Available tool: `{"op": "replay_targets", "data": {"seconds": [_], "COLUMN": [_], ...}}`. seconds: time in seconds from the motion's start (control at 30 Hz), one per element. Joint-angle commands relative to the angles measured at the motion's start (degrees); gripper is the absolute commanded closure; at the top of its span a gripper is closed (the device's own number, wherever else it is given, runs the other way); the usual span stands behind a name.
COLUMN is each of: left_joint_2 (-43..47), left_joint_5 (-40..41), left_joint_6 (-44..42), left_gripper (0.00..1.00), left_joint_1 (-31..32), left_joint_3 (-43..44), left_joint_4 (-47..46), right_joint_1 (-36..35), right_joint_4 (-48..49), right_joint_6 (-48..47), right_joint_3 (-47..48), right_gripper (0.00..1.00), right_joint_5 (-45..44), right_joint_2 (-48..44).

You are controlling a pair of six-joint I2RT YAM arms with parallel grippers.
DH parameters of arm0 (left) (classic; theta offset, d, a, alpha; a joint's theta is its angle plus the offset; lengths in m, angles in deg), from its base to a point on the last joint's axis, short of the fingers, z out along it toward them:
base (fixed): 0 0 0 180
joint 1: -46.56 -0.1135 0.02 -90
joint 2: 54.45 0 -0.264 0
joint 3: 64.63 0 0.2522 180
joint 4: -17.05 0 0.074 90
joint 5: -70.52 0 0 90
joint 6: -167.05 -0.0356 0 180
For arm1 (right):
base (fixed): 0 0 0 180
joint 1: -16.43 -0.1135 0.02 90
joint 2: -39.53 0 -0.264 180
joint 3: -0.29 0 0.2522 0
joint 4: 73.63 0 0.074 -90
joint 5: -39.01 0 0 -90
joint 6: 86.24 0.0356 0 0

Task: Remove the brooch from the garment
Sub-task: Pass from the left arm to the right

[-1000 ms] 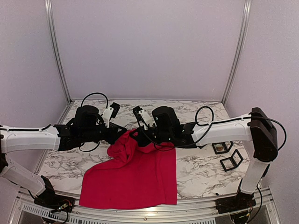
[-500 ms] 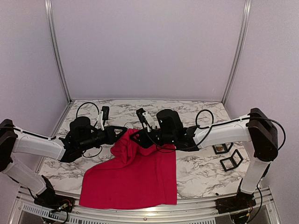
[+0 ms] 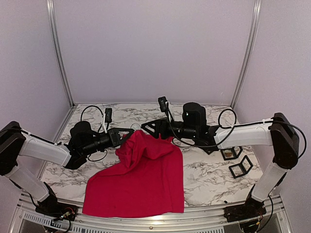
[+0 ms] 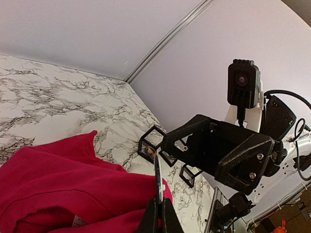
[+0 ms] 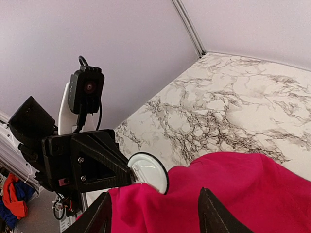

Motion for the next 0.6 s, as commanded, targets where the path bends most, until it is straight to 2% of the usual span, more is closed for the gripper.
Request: {"op": "replay_targets", "data": {"seconds": [0.0,0.2,0.37,0.57], "left_joint_2": [-0.6,-0.3,-0.2,-0.6], "left_joint_5": [-3.9,-5.7,-6.2,-7.9], "left_joint_6": [1.1,1.6,1.8,1.7], "left_gripper": [1.0,1.0,1.0,1.0], "left_joint_1": [-0.3,-0.4,-0.5,-0.5], "left_joint_3": [0.1,0.3,0.4,1.4], "left_joint_4": [-5.4,-5.8,-5.9,-5.6], "right_joint_1": [2.4,2.9,2.9,2.9], "right_joint_4": [7.0,9.7,12.5,14.2], "right_joint_6": [5.5,7.5,9.2,10.1], "right_joint_3": [-0.6,0.4,-0.1,0.1], "right_gripper": [0.43,0.57,0.6,0.68], "right_joint_5": [6.0,8.7,10.5,12.5], "right_joint_2": [1.8,4.6,6.3,7.8]}}
